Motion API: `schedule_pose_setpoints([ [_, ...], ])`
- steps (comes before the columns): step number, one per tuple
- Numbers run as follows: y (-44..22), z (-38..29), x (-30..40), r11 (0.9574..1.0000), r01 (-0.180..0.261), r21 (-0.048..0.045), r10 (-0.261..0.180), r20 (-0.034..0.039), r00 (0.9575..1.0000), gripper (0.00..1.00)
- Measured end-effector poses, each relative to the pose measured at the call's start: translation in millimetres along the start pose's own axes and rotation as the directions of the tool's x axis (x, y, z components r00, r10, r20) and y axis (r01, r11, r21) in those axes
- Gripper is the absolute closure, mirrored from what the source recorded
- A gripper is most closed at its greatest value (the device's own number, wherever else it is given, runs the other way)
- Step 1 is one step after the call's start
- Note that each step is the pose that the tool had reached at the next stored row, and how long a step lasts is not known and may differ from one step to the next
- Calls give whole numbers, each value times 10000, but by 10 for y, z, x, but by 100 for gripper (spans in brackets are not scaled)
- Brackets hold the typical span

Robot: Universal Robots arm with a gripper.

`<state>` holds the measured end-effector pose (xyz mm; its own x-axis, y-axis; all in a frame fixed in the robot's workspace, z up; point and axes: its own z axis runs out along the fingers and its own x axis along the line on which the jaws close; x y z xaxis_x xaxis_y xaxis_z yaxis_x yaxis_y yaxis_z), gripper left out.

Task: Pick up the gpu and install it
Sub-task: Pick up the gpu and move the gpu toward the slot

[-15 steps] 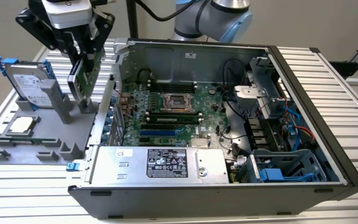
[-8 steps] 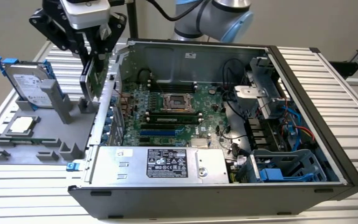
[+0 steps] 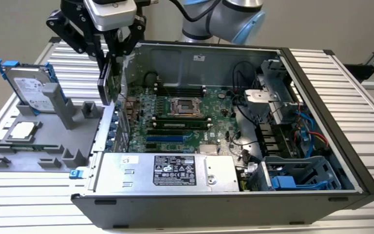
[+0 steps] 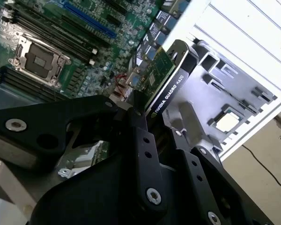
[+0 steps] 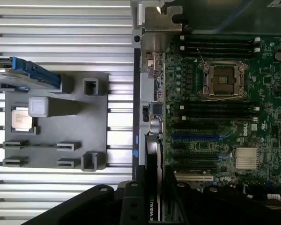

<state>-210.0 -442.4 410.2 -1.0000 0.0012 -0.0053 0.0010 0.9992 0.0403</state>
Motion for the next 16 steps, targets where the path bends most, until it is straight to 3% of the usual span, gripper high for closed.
schedule_pose_setpoints([
  [16,0,2,-433,9994,340,-1,-340,-15,9994,100],
])
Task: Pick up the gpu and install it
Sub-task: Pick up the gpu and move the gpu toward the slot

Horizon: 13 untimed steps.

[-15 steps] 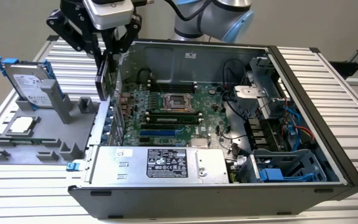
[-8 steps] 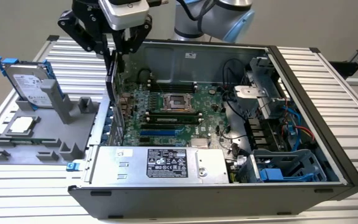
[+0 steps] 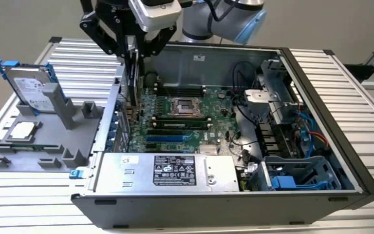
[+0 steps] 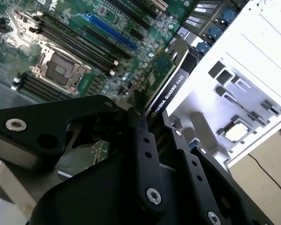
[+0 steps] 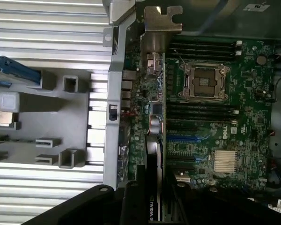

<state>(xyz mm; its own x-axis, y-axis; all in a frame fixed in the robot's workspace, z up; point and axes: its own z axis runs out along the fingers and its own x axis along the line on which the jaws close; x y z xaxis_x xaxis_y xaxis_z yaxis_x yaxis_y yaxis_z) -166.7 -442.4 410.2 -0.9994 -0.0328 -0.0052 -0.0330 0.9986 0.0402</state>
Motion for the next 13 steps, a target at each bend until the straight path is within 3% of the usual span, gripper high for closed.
schedule_pose_setpoints([
  [13,-10,1,-301,9999,139,-2,-139,-6,9999,100],
])
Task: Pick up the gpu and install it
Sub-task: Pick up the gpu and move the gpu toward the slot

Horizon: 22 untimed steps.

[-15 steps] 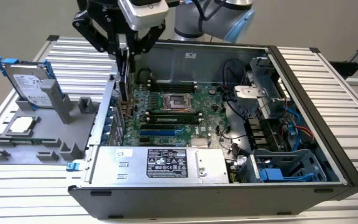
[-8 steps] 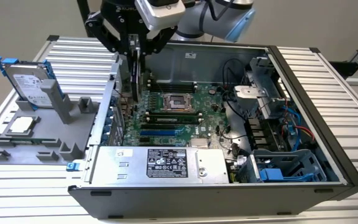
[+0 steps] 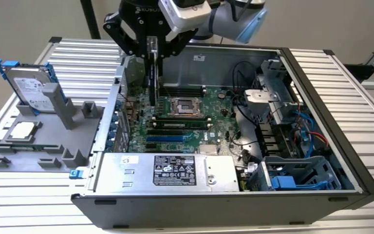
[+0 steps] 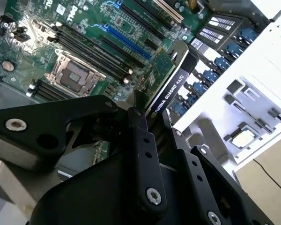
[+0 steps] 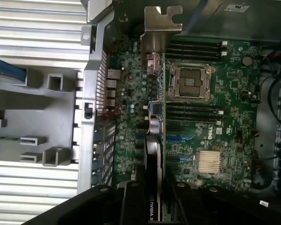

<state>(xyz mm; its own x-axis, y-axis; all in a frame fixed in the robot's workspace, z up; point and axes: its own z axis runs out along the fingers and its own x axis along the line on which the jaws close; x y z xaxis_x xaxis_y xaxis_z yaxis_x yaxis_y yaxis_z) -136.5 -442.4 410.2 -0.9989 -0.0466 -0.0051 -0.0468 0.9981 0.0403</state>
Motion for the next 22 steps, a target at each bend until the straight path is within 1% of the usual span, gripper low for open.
schedule_pose_setpoints([
  [9,-9,1,-182,9999,110,-1,-110,-4,9999,100],
  [15,-13,1,-287,9998,187,0,-187,-8,9998,100],
  [18,-16,1,-325,9998,221,-1,-221,-9,9998,100],
  [22,-16,1,-334,9997,224,-1,-224,-9,9997,100],
])
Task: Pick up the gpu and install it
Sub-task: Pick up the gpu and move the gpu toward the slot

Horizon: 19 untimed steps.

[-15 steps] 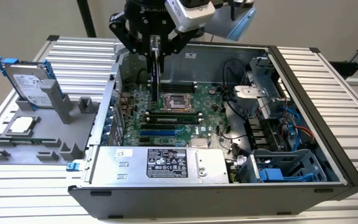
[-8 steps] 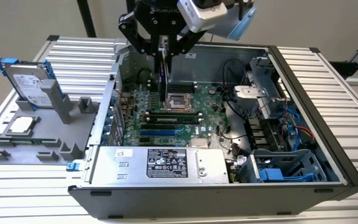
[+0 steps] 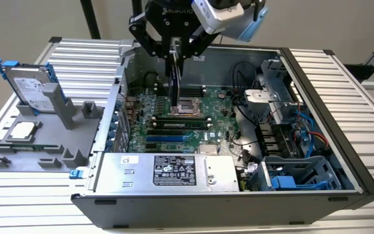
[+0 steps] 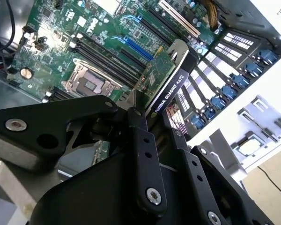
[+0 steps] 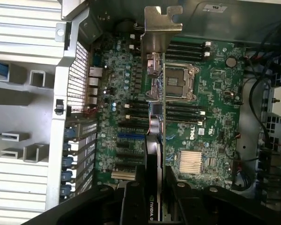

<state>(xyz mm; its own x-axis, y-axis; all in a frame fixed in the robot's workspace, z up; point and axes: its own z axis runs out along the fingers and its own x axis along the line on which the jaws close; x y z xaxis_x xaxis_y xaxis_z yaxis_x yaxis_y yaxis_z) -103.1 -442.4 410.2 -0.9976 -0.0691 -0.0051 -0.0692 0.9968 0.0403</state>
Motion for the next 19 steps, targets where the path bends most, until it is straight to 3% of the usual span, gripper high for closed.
schedule_pose_setpoints([
  [19,-7,0,-94,10000,0,0,0,0,10000,100],
])
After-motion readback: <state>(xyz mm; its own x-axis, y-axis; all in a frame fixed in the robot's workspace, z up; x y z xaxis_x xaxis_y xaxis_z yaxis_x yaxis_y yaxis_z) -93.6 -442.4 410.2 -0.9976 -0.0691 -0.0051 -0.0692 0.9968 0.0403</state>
